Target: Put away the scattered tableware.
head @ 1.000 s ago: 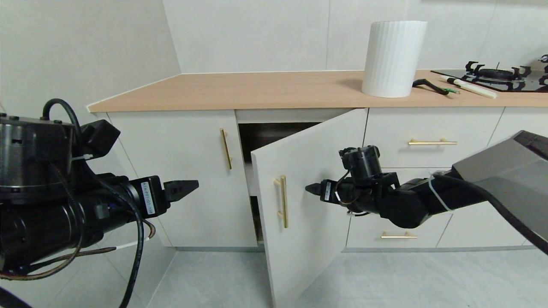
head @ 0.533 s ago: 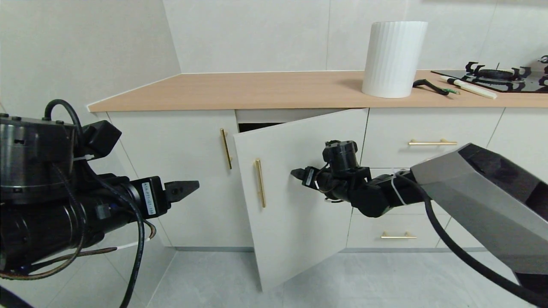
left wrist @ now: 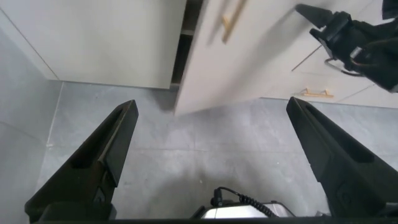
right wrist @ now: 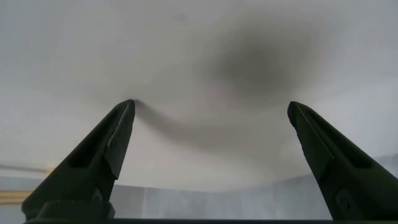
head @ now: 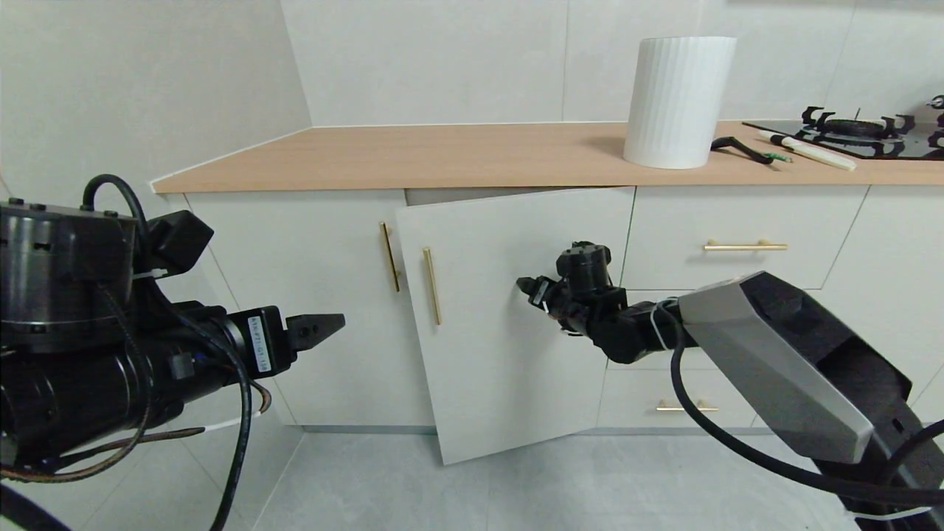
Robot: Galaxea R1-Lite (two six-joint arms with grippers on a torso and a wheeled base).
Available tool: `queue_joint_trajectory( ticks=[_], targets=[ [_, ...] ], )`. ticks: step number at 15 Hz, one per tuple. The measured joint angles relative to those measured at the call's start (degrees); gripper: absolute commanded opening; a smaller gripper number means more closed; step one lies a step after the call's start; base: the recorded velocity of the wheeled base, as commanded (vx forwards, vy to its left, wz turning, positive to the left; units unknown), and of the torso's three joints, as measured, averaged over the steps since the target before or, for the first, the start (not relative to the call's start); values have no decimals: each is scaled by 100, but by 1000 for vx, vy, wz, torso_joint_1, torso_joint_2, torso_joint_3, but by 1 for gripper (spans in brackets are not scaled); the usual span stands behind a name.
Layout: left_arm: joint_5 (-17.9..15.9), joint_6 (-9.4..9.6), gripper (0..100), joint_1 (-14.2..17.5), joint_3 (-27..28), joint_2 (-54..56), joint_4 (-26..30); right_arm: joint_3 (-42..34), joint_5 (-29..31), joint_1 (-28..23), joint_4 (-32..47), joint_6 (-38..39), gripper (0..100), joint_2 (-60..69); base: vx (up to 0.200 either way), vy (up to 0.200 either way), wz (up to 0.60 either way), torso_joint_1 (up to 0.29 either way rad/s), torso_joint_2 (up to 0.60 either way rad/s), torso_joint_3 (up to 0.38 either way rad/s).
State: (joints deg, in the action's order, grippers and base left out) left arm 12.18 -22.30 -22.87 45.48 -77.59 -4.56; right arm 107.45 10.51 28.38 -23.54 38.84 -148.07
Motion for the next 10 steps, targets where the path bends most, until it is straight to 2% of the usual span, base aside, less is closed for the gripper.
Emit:
queue_joint_trajectory(
  ticks=[4,10],
  targets=[
    [2,-1,100,5,-1,0,2,645,301,-232,110,-2,100,-557,0,0,0,0,0,0],
    [0,-1,100,2,2,-2,0,716,304,-339,96,-6,100,-742,0,0,0,0,0,0]
  ],
)
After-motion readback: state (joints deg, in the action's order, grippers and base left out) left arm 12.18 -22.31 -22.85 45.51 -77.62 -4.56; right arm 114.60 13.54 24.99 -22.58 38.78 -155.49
